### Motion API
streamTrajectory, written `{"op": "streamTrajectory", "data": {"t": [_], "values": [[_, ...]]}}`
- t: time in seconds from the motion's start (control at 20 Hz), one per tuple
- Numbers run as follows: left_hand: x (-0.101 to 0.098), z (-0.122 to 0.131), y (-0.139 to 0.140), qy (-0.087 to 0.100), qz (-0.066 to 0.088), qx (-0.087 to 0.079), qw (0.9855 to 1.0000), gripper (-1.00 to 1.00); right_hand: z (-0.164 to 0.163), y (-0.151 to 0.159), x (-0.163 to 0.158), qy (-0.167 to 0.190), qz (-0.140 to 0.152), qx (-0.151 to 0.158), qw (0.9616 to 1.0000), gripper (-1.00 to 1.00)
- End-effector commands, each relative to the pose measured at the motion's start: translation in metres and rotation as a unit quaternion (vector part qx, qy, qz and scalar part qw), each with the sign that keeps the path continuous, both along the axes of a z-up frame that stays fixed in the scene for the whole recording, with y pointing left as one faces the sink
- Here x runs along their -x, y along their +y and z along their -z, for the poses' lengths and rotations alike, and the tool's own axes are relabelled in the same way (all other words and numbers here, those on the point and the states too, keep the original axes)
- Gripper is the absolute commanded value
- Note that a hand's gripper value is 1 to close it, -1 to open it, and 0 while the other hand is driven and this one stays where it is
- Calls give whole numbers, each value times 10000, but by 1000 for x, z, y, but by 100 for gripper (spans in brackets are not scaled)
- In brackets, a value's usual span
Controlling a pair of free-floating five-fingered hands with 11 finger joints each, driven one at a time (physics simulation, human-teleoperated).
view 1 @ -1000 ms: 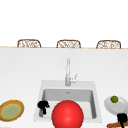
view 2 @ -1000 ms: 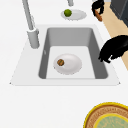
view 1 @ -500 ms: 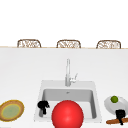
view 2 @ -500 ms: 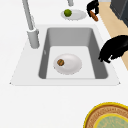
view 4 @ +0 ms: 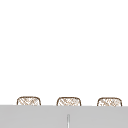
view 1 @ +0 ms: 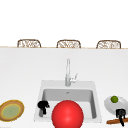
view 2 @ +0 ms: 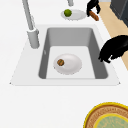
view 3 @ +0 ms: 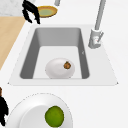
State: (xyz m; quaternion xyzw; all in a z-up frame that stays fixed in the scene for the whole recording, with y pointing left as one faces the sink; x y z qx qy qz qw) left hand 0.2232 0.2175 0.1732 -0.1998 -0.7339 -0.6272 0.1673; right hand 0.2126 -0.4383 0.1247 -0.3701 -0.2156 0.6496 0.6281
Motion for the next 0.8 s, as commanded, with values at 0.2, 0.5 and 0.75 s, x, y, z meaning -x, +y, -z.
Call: {"op": "streamTrajectory", "data": {"t": [0.2, 0.5, 0.75], "values": [[0, 0, 0, 0, 0, 0, 10000, 0, -51, 2, -2, 170, 81, -56, 9998, -100], [0, 0, 0, 0, 0, 0, 10000, 0, -75, 2, 17, -141, 93, -136, 9998, -100], [0, 0, 0, 0, 0, 0, 10000, 0, -101, 0, 27, -172, 40, -147, 9997, -100]]}}
